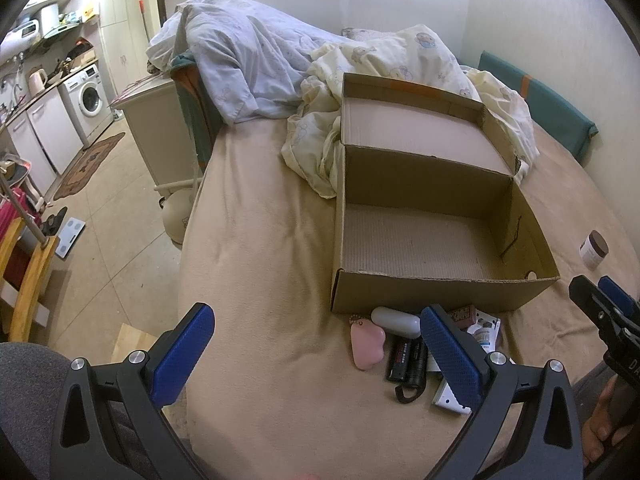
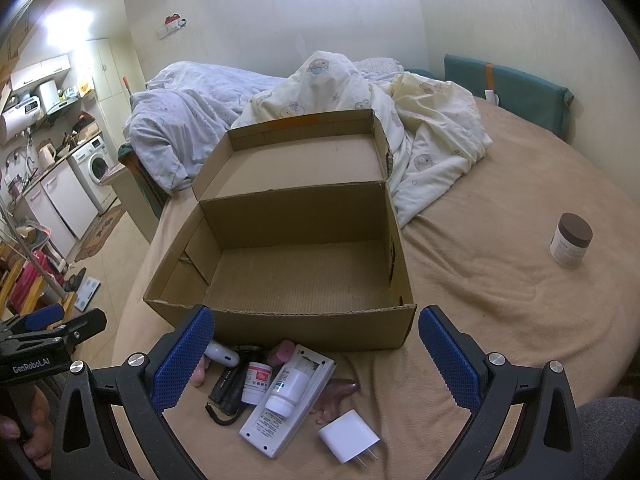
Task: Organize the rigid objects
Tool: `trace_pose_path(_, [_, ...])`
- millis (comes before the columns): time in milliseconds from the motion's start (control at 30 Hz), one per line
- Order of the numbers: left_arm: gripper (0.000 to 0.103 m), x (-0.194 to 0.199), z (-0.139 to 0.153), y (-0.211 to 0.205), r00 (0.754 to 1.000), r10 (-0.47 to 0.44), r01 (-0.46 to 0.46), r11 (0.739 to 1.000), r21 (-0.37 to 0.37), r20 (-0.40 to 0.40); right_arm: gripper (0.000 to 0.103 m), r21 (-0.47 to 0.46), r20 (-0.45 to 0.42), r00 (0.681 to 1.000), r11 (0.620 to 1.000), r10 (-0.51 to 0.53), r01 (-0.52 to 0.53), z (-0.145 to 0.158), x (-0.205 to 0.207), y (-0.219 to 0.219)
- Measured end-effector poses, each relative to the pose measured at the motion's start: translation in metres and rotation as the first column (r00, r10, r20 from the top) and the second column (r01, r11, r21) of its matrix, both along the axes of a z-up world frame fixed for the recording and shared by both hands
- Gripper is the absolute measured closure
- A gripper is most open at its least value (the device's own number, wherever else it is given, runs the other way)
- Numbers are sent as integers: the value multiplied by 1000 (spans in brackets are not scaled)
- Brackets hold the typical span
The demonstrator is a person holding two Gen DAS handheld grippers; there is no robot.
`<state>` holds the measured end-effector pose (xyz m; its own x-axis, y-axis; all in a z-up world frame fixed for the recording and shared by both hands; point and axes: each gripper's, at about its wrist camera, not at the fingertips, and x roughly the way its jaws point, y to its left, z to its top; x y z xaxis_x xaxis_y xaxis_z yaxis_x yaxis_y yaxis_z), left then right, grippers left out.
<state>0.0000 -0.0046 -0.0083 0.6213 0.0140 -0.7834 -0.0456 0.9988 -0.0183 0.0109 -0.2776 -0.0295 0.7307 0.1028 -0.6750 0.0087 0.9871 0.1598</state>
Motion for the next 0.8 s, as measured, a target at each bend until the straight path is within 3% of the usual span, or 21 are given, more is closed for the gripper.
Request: trace_pose_path(800, [0,-1,-3,1,1000,-9,9,1000,14,-8,0,-5,-7,1000,1000,4,-5,-2,0,5])
